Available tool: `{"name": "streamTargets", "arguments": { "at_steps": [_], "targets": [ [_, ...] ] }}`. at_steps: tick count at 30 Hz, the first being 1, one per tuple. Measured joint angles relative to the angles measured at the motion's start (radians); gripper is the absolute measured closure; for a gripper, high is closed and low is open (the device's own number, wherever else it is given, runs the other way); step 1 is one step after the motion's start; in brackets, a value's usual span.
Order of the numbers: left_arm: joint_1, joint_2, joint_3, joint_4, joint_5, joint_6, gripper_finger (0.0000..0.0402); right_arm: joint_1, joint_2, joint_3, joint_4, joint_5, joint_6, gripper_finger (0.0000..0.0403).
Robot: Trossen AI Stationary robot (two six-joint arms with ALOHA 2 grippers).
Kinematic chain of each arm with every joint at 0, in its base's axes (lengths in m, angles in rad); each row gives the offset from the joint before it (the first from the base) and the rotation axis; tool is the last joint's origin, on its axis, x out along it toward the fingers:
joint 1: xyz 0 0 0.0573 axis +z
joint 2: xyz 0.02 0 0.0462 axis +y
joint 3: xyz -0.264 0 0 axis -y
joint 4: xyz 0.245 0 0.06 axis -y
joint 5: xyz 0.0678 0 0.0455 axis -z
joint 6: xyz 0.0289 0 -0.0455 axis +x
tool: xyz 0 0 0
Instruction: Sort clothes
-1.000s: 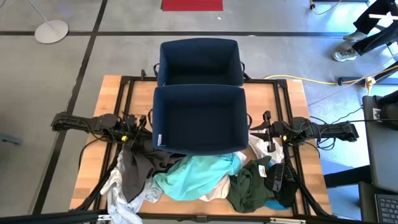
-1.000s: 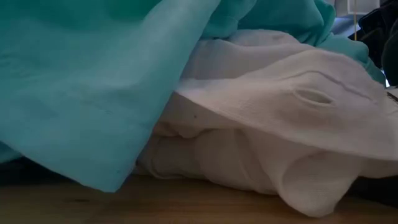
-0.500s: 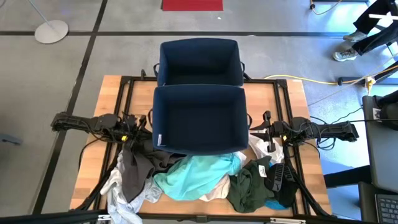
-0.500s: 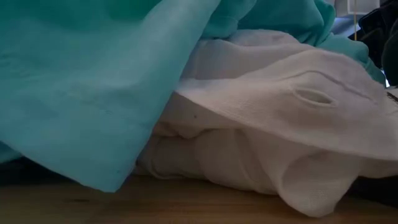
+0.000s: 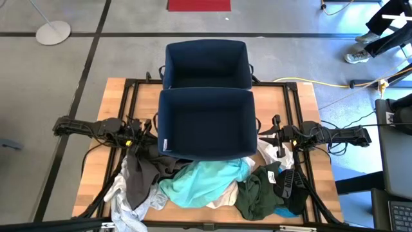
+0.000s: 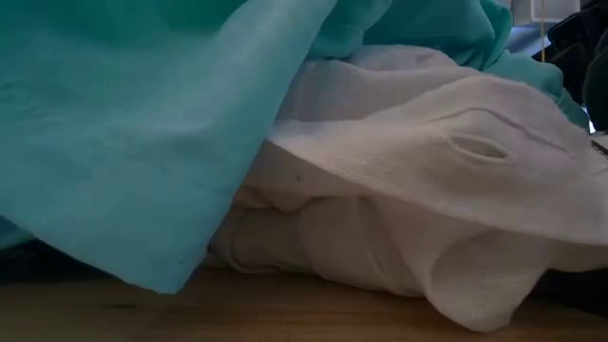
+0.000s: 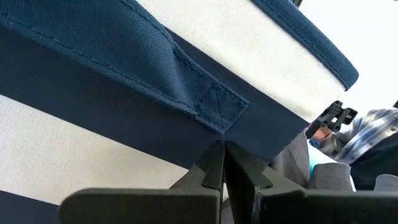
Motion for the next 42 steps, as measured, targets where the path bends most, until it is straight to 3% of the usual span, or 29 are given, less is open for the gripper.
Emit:
{"name": "streamTargets", "arguments": {
  "at_steps": [15,23,27,30,42],
  "targets": [
    [0.000,0.000,0.000,0.001,0.000,0.000,0.0398,0.000,0.000,0.000,0.007,0.002,0.001,0.0320],
    [0.000,0.000,-0.001,0.014,-0.027,0.021,0.0398,0.000,0.000,0.000,0.026,-0.033,0.408,0.0320],
    [0.000,0.000,-0.001,0.038,-0.031,0.032,0.0398,0.000,-0.001,0.000,0.048,0.045,0.441,0.0320],
    [0.000,0.000,-0.001,0.053,-0.056,0.069,0.0398,0.000,-0.003,0.006,0.097,0.034,0.468,0.0320],
    [0.000,0.000,-0.001,0.056,-0.063,0.136,0.0398,0.000,0.031,0.348,-0.330,-0.037,0.560,0.0320]
  ]
}}
